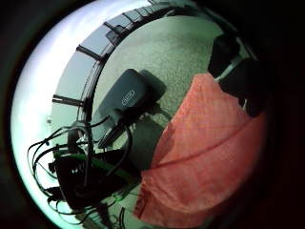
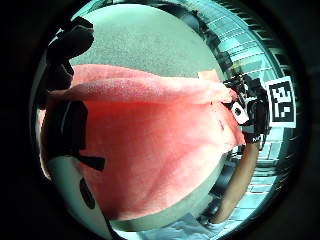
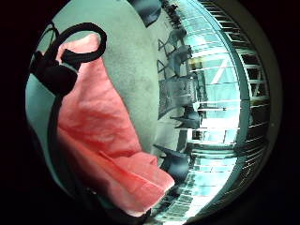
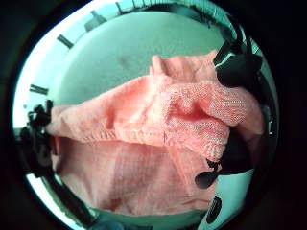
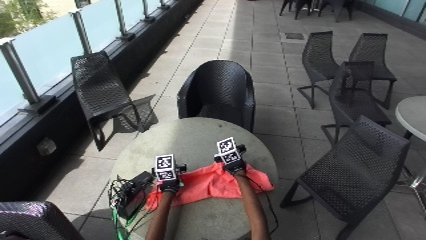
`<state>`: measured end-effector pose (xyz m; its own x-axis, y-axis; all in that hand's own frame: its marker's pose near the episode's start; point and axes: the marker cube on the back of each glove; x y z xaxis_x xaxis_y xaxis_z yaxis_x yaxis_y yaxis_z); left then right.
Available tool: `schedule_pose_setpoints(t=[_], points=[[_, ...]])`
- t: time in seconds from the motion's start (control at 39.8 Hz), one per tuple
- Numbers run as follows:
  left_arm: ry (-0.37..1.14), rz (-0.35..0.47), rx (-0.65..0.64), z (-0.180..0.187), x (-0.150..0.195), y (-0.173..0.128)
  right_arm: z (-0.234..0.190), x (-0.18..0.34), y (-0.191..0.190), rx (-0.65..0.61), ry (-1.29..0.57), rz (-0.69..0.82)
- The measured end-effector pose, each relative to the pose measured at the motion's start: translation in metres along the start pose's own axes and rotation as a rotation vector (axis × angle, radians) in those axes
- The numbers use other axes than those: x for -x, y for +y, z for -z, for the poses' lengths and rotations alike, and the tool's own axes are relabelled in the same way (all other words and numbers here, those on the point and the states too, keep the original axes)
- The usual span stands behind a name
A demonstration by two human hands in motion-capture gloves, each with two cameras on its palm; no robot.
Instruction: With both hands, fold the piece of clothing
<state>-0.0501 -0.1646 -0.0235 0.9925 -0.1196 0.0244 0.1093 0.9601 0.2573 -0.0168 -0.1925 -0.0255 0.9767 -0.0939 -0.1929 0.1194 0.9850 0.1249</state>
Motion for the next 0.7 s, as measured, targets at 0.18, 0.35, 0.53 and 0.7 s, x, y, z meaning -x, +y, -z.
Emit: schedule_pose_setpoints(t=[0.18,0.35,0.53,0.7], points=[[-0.012,-0.003,-0.073,0.014,-0.001,0.008,0.021,-0.043,0.009,-0.214,-0.097,-0.139],[-0.071,-0.047,-0.018,-0.006,-0.013,0.027,-0.051,-0.094,0.055,-0.067,-0.373,-0.446],[-0.048,-0.078,0.060,-0.028,-0.028,0.034,-0.045,-0.122,0.141,0.337,-0.387,-0.619],[-0.003,-0.081,0.178,-0.055,-0.030,0.039,-0.085,-0.121,0.143,0.357,-0.414,-0.624]])
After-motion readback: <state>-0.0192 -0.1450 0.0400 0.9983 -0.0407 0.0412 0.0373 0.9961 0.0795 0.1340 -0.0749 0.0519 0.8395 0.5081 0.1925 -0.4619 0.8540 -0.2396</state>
